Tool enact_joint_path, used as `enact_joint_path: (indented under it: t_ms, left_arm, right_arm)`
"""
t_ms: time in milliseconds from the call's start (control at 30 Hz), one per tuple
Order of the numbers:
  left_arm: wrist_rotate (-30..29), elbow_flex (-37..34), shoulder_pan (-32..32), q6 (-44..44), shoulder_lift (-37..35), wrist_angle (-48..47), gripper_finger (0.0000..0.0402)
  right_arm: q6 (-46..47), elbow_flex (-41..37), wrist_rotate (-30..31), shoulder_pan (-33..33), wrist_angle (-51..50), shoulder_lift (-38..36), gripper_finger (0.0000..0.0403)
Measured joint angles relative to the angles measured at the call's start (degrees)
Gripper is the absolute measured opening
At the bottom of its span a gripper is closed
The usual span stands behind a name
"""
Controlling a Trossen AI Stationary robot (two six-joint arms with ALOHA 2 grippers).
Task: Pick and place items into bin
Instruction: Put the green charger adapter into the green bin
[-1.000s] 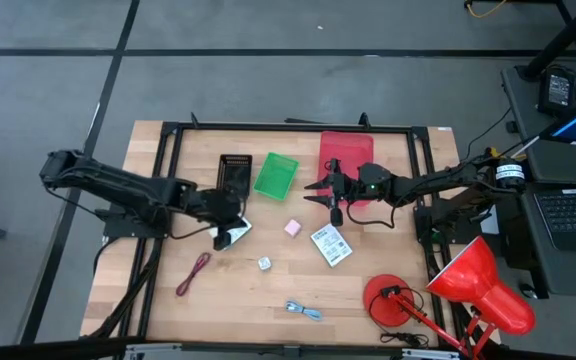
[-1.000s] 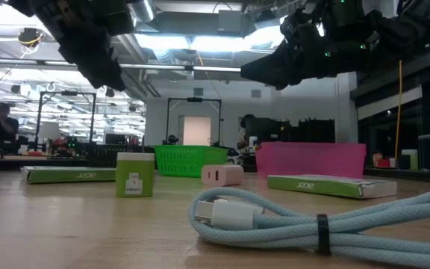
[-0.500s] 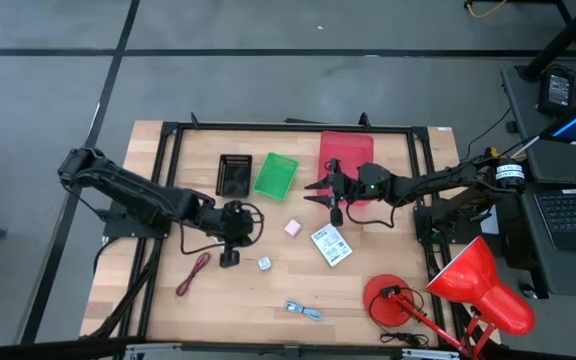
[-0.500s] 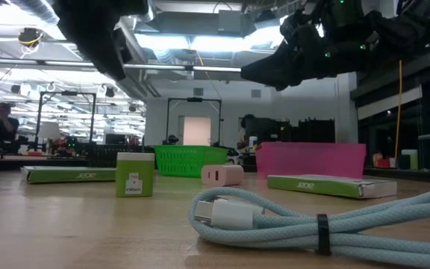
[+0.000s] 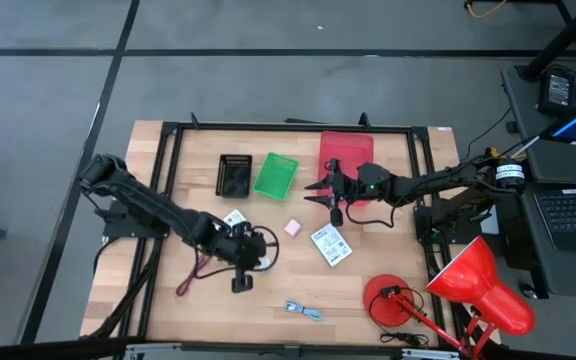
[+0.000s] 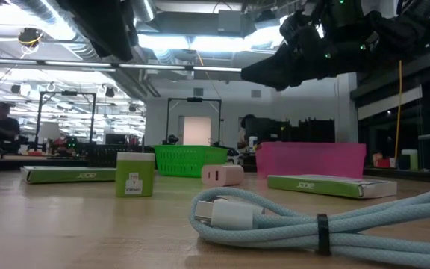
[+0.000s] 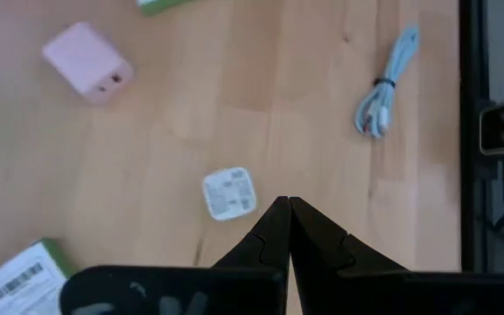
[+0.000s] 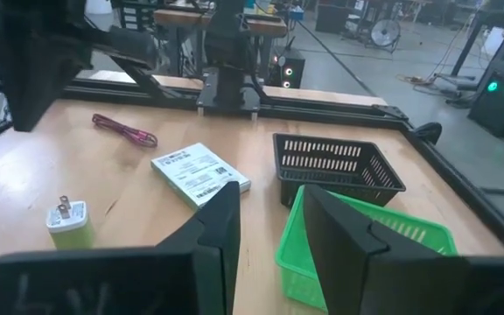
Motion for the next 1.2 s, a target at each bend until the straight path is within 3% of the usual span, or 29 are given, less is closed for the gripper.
enact_joint_path:
  t_ms: [300,467,833,1200]
  left_arm:
    - [-7.0,1.0,-1.52,0.65,0.77,0.07,0.0004]
    - [-7.55,1.0,-1.66,-0.2,0.77,-0.02,0.002]
    - [-10.14,0.83,-1.68,-4.5,0.77,-0.59,0.0117]
    - [-12.05,-4.68,-1.75,-10.23,0.71,1.57,0.0199]
  right_arm:
    - [-0.5,0.0,-0.02,0.0,-2.22,0.0,0.0108]
    - [-0.6,0.0,-0.02,0.0,-3.02,0.0,0.0108]
    - [-1.7,0.0,-0.02,0.0,-5.82,0.0,0.0108]
    - [-1.58,0.0,-0.04,0.02,-5.61,-0.02,0.0108]
